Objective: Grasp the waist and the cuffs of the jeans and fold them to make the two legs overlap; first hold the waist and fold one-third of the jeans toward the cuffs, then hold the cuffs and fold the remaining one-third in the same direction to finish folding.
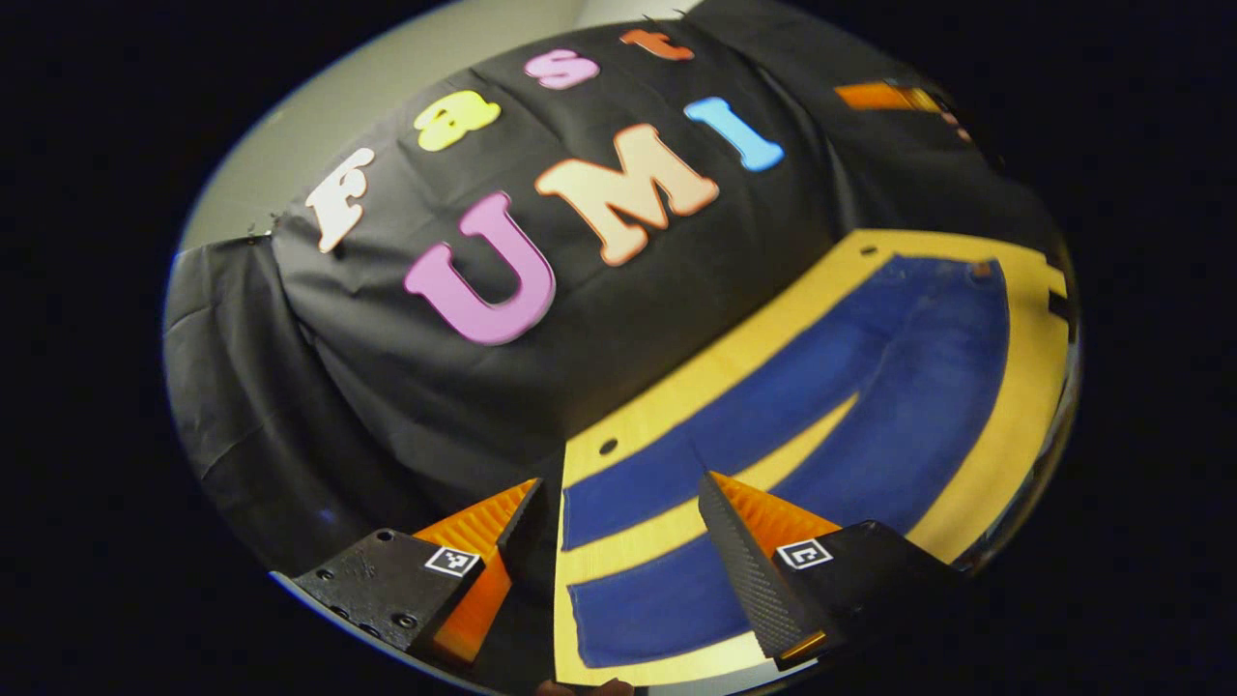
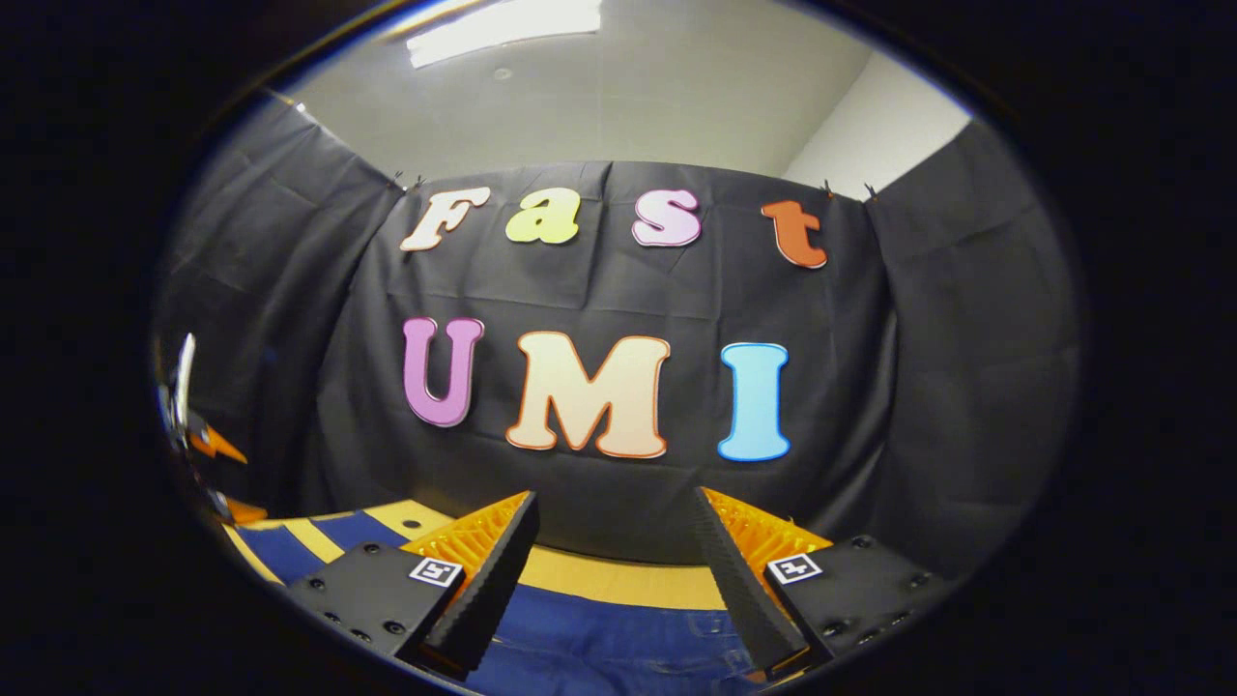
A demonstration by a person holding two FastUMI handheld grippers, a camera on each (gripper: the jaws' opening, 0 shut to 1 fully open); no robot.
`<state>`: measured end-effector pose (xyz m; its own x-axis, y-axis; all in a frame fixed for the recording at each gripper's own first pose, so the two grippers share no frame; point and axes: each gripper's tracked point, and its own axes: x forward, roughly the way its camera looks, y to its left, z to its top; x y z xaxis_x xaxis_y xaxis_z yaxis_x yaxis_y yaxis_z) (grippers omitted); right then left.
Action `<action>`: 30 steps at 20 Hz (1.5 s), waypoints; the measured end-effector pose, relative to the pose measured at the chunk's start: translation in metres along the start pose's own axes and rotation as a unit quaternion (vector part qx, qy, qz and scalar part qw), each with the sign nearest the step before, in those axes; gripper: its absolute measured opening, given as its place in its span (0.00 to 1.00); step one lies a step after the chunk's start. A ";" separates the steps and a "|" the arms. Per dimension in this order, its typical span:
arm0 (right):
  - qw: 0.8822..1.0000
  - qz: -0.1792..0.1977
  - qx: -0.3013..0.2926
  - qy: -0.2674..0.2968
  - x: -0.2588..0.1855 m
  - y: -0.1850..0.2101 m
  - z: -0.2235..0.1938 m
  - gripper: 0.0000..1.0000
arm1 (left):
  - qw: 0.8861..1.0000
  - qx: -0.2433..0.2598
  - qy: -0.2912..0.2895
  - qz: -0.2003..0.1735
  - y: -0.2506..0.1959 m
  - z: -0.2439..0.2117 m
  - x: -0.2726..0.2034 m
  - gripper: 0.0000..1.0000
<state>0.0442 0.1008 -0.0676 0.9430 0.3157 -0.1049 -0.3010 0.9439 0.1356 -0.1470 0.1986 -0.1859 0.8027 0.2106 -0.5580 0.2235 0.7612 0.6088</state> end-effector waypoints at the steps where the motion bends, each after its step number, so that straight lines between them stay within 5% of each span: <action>1: 1.000 0.002 0.003 0.002 0.004 0.006 -0.001 0.98 | 0.999 0.023 0.017 -0.013 -0.003 -0.018 -0.002 0.95; 8: 0.999 0.012 0.003 0.029 0.015 0.031 -0.020 0.98 | 0.983 0.098 0.136 -0.078 -0.021 -0.136 0.003 0.96; 14: 0.997 0.002 0.031 0.075 0.015 0.029 -0.045 0.98 | 0.947 0.219 0.192 -0.133 -0.052 -0.208 0.004 1.00; 22: 0.996 -0.024 0.028 0.084 0.021 0.012 -0.053 1.00 | 0.917 0.282 0.230 -0.165 -0.061 -0.248 0.017 1.00; 28: 0.995 -0.039 0.011 0.090 0.021 0.002 -0.060 0.98 | 0.910 0.312 0.220 -0.165 -0.055 -0.246 0.052 0.88; 29: 0.995 -0.042 0.002 0.093 0.020 -0.003 -0.063 0.98 | 0.908 0.306 0.227 -0.173 -0.060 -0.250 0.055 0.84; 30: 0.994 -0.047 -0.011 0.098 0.018 -0.010 -0.068 0.98 | 0.907 0.303 0.230 -0.180 -0.063 -0.252 0.054 0.67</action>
<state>0.0546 0.1035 -0.1380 0.9217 0.2374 -0.3068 -0.2187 0.9712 0.0948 -0.2576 0.3168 -0.3965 0.3332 0.3554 -0.8733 0.7999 0.3839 0.4614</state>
